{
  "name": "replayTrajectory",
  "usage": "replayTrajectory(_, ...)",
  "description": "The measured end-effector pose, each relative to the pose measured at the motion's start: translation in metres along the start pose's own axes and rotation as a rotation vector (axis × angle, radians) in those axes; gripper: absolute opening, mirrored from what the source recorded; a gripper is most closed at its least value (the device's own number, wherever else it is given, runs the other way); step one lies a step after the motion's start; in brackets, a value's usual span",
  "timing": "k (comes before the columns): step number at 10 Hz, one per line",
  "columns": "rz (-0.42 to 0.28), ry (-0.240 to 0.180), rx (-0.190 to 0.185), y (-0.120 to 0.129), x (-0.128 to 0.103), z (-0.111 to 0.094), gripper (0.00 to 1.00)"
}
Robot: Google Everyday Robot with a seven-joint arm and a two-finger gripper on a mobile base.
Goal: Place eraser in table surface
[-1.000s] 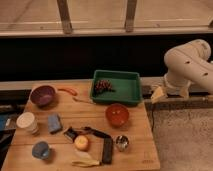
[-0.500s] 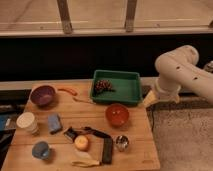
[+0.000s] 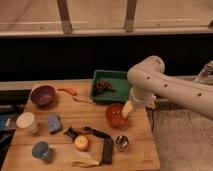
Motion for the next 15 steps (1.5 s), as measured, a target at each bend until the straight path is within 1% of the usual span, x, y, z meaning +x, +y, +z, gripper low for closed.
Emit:
replayTrajectory(1,-0.046,-0.010,-0.003,0.021,0.001,-0.003,0.80)
replayTrajectory(2,-0.120,-0.016,-0.023,0.047,0.006,-0.009,0.80)
replayTrajectory(3,-0.170,-0.016,-0.039,0.063,0.010,-0.014,0.80)
replayTrajectory(4,-0.181,-0.017,-0.040,0.066,0.011,-0.015,0.80)
replayTrajectory(6,-0.178,-0.016,-0.037,0.063,0.012,-0.015,0.80)
replayTrajectory(8,-0.189,-0.002,-0.028,0.065,0.012,-0.014,0.80)
replayTrajectory(9,-0.220,0.008,-0.016,0.072,0.011,-0.008,0.80)
replayTrajectory(10,-0.260,0.023,-0.007,0.091,0.010,0.000,0.80)
replayTrajectory(11,-0.285,0.036,-0.004,0.106,0.011,0.008,0.80)
replayTrajectory(12,-0.325,0.058,-0.005,0.131,0.012,0.024,0.80)
replayTrajectory(13,-0.357,0.080,-0.011,0.145,0.013,0.042,0.80)
replayTrajectory(15,-0.395,0.129,-0.030,0.162,0.017,0.071,0.80)
